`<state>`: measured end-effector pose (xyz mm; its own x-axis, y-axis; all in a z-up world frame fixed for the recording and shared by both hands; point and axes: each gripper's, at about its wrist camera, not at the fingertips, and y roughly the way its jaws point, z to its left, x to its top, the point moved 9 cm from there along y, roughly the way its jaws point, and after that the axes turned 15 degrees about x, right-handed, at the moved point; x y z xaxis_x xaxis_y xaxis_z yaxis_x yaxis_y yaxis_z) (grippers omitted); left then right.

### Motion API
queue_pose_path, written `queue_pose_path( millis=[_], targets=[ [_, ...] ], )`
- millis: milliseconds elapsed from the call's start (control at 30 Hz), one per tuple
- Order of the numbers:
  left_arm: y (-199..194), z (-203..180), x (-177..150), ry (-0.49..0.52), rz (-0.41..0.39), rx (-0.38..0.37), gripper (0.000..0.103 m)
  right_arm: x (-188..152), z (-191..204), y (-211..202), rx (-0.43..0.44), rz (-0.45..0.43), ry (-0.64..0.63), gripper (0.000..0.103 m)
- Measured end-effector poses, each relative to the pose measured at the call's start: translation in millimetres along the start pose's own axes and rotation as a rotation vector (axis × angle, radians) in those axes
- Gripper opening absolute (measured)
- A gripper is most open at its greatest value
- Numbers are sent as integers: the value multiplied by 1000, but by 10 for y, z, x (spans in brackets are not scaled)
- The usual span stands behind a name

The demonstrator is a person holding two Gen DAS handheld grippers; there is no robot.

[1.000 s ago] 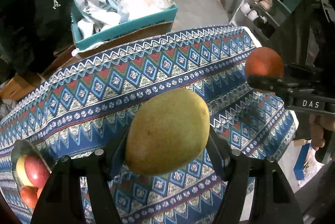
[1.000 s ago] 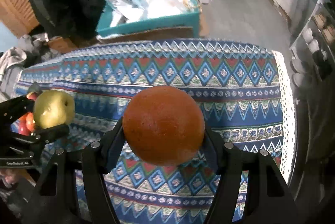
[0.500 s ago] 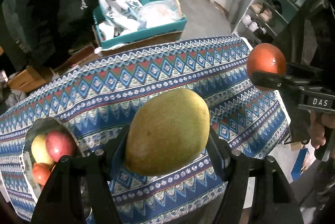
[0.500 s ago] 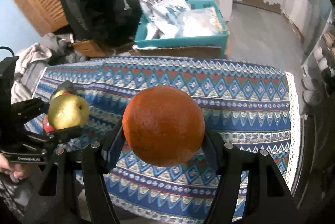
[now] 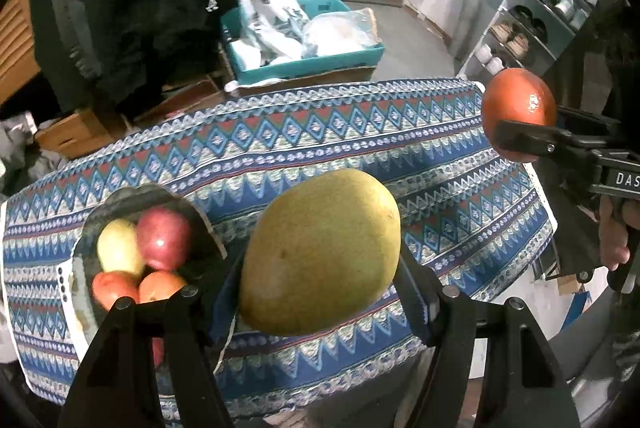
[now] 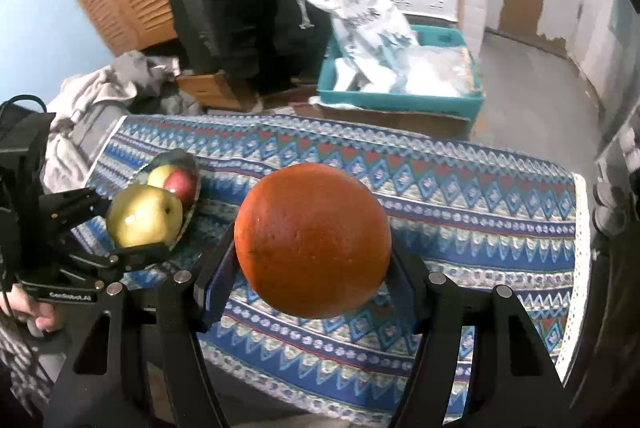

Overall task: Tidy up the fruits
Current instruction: 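Carry the mango with the left tool over the bowl while the right tool brings the orange, then open both tools to set the mango and orange into the bowl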

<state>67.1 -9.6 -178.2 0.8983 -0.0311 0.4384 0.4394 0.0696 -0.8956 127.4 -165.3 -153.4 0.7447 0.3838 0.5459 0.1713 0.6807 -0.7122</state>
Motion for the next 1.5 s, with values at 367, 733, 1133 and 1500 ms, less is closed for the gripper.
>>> queue_pose_path(
  millis=[367,733,1133,1500],
  targets=[
    [-1,620,-255,-111,9,49,71,84,466,515,78,63,-44,66],
    [165,1178,-581,-208,56,92,71,117,876,1099,134,154,-78,67],
    [540,1398,-987,-235,142,126,71,63,1236,1809,176,276,-115,67],
    [723,1376,-1098,-239,179,138,70,-116,1269,2270,180,360,-89,67]
  ],
)
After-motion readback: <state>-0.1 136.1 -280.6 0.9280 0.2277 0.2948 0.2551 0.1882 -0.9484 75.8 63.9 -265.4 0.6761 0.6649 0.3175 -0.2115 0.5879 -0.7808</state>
